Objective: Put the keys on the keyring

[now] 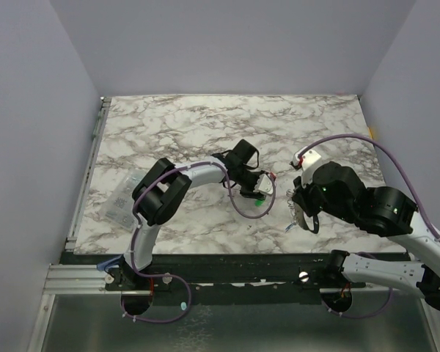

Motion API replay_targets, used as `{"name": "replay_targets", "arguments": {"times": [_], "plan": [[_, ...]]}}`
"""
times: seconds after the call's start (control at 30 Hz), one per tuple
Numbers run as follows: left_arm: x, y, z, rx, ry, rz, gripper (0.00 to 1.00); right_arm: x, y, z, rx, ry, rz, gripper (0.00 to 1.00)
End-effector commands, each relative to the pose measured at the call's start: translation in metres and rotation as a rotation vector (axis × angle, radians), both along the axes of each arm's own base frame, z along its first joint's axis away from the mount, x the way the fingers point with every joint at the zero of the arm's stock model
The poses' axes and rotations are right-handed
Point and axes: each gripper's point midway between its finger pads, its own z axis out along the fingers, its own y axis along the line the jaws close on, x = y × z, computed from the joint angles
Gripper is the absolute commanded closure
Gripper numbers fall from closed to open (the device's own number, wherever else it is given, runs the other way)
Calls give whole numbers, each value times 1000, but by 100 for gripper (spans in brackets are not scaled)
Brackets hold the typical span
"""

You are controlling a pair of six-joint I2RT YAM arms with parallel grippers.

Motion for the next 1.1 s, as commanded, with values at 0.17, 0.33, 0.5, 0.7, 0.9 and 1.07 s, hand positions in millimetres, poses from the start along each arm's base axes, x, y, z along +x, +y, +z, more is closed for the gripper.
{"name": "replay_targets", "arguments": {"times": [0.17, 0.33, 0.5, 0.7, 0.9, 1.07], "plan": [[2, 0, -15, 70, -13, -35, 55, -6, 0, 10, 34, 1, 29, 99], [5, 1, -16, 87, -25, -30, 57, -8, -1, 11, 44, 2, 31, 99], [5, -2, -16, 88, -13, -35, 59, -9, -1, 12, 48, 2, 34, 99], [3, -3, -18, 103, -5, -39, 61, -9, -1, 12, 51, 2, 36, 99], [1, -4, -22, 124, 5, -45, 65, -10, 0, 12, 52, 4, 41, 99], [0, -5, -24, 134, 10, -52, 72, -10, 0, 12, 53, 3, 43, 99]]}}
